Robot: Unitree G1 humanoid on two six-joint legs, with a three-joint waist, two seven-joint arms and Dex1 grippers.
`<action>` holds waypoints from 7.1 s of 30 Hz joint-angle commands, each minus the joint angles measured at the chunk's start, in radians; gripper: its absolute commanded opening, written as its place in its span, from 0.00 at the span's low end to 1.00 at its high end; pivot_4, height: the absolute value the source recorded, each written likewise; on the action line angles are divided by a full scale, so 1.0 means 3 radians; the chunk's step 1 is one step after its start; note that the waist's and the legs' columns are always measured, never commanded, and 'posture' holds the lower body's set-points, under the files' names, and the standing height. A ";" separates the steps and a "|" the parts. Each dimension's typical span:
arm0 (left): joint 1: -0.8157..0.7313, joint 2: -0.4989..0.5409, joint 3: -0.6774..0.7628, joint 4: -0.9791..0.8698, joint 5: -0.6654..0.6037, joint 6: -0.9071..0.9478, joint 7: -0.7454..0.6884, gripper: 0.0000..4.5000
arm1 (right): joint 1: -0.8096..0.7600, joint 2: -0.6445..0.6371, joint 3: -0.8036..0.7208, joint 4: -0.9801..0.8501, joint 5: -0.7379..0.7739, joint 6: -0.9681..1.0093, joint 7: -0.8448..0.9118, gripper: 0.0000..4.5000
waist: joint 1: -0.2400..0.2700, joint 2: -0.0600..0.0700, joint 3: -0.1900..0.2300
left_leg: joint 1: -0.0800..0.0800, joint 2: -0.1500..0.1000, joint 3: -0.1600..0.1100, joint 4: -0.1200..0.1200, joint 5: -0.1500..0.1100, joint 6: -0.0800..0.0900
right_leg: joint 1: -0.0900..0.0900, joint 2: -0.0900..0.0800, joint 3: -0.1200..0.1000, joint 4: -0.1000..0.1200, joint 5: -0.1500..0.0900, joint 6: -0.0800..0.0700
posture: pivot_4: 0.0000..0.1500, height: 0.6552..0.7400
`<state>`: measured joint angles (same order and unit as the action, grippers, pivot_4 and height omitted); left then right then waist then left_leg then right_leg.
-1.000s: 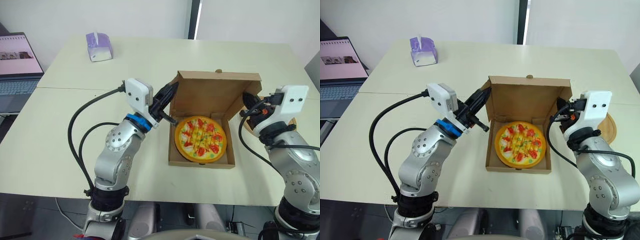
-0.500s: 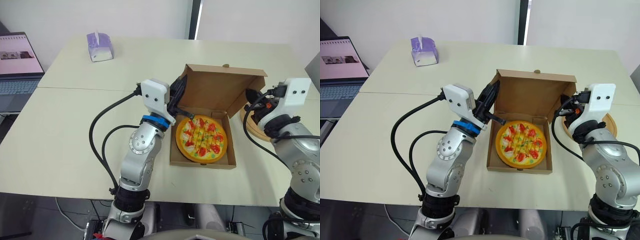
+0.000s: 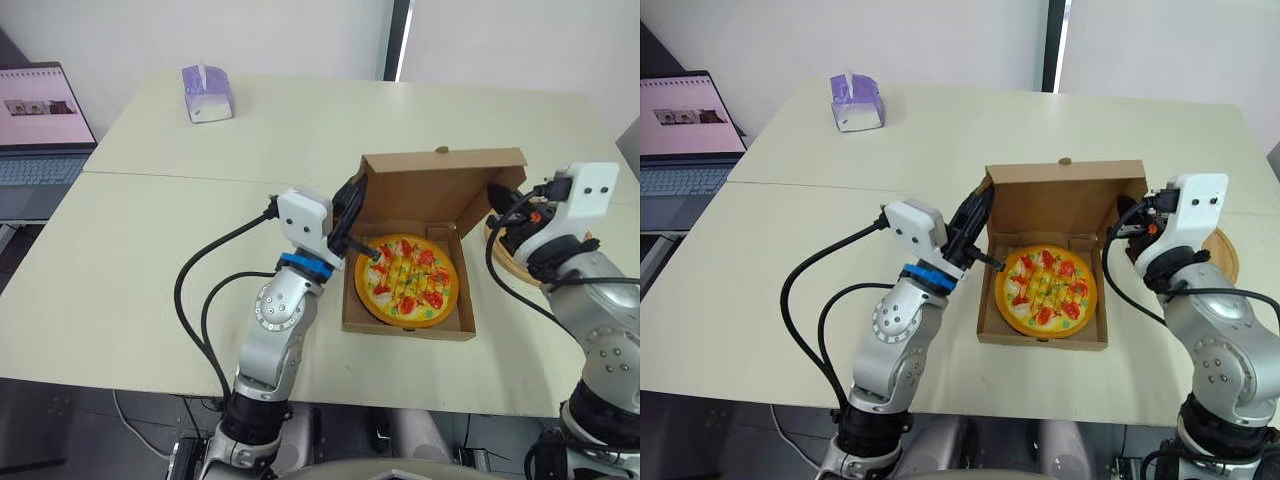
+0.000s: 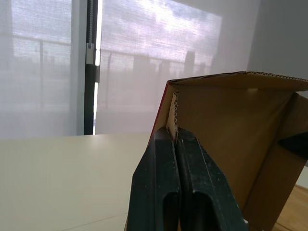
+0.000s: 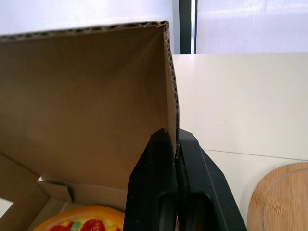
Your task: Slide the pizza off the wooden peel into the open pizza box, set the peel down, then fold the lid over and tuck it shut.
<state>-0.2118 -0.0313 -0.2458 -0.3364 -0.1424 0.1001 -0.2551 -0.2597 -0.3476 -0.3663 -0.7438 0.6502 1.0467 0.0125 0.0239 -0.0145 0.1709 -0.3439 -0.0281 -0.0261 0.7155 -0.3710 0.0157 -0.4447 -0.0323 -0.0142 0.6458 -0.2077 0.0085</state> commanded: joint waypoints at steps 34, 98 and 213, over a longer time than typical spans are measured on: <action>0.0443 0.0544 -0.0183 -0.0394 -0.0299 0.0258 -0.0484 0.00 | 0.1106 0.0132 0.0414 -0.0831 0.0321 -0.0180 -0.0037 0.01 | -0.0006 0.0002 -0.0036 | 0.0025 0.0006 0.0002 -0.0010 -0.0003 0.0005 | 0.0020 0.0009 0.0002 -0.0008 -0.0004 0.0003 | 1.00 0.82; -0.2153 0.1937 -0.0202 0.1630 -0.0950 0.1136 -0.3924 0.01 | 0.1112 -0.2362 -0.0881 -0.0050 0.1353 -0.0599 0.2314 1.00 | -0.0046 -0.0018 -0.0002 | 0.0026 0.0011 0.0003 -0.0016 -0.0008 0.0009 | 0.0020 0.0012 0.0005 -0.0009 -0.0023 0.0001 | 1.00 0.82; -0.1217 0.1928 -0.0338 0.1359 -0.0220 0.0626 -0.3580 0.00 | 0.1318 -0.1912 0.1228 0.0274 -0.1282 -0.1787 0.2671 0.00 | -0.0006 -0.0018 -0.0010 | 0.0038 0.0009 0.0005 -0.0005 -0.0004 0.0002 | 0.0028 0.0009 0.0005 0.0000 -0.0020 0.0002 | 1.00 0.82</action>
<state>-0.5912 0.5324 -0.3629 0.1058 -0.2194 0.2940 -1.3491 0.1161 -0.9184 -0.0071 -0.6719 0.2917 0.5218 0.8124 0.0221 -0.0199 0.1678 -0.3323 -0.0254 -0.0247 0.7139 -0.3721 0.0165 -0.4362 -0.0294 -0.0127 0.6459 -0.2138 0.0090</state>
